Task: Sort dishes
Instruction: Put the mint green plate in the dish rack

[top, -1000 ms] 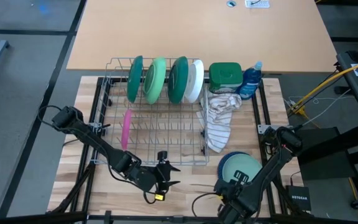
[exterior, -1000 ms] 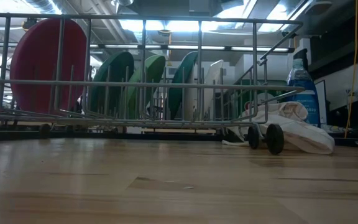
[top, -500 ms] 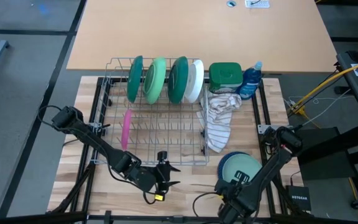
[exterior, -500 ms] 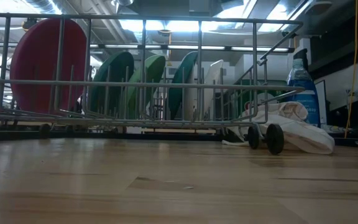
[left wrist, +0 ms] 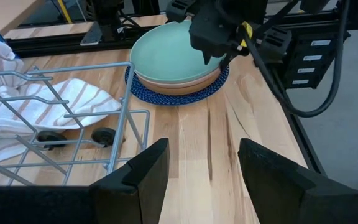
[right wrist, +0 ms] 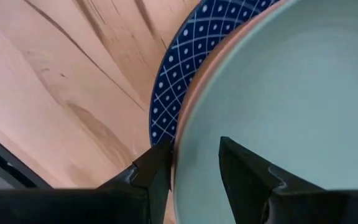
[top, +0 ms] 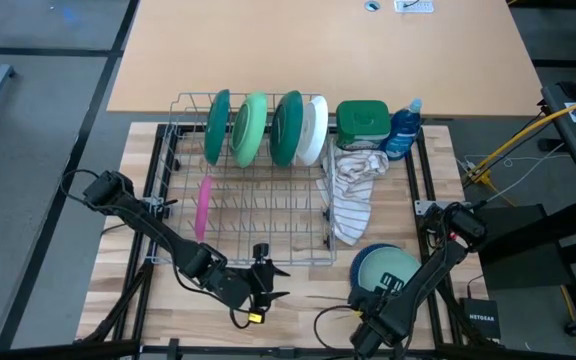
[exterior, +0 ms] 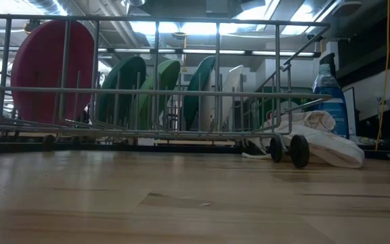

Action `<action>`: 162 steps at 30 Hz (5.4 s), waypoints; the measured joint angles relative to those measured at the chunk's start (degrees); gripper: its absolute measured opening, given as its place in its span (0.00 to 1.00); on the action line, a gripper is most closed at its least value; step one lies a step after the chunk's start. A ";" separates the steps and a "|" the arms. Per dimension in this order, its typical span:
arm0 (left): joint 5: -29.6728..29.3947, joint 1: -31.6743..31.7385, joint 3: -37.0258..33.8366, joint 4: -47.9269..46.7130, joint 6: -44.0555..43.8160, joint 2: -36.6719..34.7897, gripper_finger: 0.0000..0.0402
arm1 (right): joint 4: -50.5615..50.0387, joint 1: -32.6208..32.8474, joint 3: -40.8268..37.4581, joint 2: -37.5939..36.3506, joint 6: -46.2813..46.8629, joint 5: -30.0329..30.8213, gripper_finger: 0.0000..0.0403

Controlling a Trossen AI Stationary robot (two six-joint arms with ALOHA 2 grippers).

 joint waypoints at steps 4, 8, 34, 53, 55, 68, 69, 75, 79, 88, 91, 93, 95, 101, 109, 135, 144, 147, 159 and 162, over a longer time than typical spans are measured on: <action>0.00 0.00 0.00 0.00 0.00 0.00 0.46 | 0.44 0.00 -0.38 0.00 -0.03 -1.02 0.34; 0.00 0.00 0.00 0.01 0.00 0.00 0.46 | 0.86 0.00 -0.38 0.00 -0.16 -1.04 0.29; -0.01 0.00 0.00 0.00 0.00 0.00 0.46 | 1.51 0.00 -0.27 -0.04 -3.09 -8.53 0.03; -0.02 0.00 0.00 0.00 0.00 0.00 0.46 | 0.21 0.00 4.42 -0.04 -3.20 -6.54 0.03; -0.02 0.00 0.00 0.00 0.00 0.00 0.46 | 1.11 0.00 4.42 -0.04 -3.22 -5.83 0.03; -0.02 0.00 0.00 0.00 0.00 0.00 0.46 | 1.32 0.00 4.47 -0.09 -5.86 -3.94 0.03; -0.02 0.00 0.00 0.02 0.00 0.00 0.46 | 0.34 -0.02 4.47 -0.09 -5.50 -3.91 0.02; -0.02 0.00 0.00 0.00 0.00 0.00 0.46 | 3.14 -0.13 4.47 -0.09 -4.66 -0.92 0.03; -0.02 0.00 0.00 0.00 0.00 0.00 0.46 | 1.64 -0.08 4.47 -0.09 -5.96 -0.12 0.03; -0.02 0.02 0.00 0.00 0.00 0.00 0.46 | -3.86 -0.11 5.44 -0.52 -6.36 -3.73 0.03; -0.02 0.04 0.00 0.02 0.00 0.00 0.46 | -7.26 -0.11 6.84 -0.52 -6.43 -4.31 0.02; -0.03 0.07 0.00 0.02 0.00 0.00 0.46 | -7.76 -0.13 7.99 -0.59 -6.52 -3.86 0.02; -0.04 0.07 0.00 0.00 0.00 0.00 0.46 | -7.09 -0.13 9.14 -0.59 -7.55 -2.50 0.02; -0.02 0.04 0.00 0.00 0.00 0.00 0.46 | -4.17 -0.13 9.52 -0.63 -7.83 -1.43 0.02; -0.04 0.00 0.00 0.37 -0.07 0.00 0.46 | -5.60 -0.13 13.78 -0.63 -7.20 0.92 0.02; -2.26 -6.89 0.00 4.49 4.94 -10.38 0.46 | -17.08 -2.29 41.68 -1.05 -8.00 51.42 0.02; -18.80 -14.30 0.02 -1.74 4.68 -16.87 0.46 | -1.80 -11.05 39.78 -1.05 -13.97 63.10 0.02; -23.61 -17.12 0.02 -3.14 4.67 -18.05 0.46 | 7.64 -13.95 37.93 -1.05 -21.96 60.84 0.02; -41.12 -25.50 0.02 -2.95 9.15 -18.43 0.46 | 58.64 -24.20 26.16 -1.03 -55.77 34.72 0.02; -43.70 -27.16 0.02 -2.93 9.26 -18.43 0.46 | 68.55 -26.37 22.39 -1.03 -57.69 29.11 0.02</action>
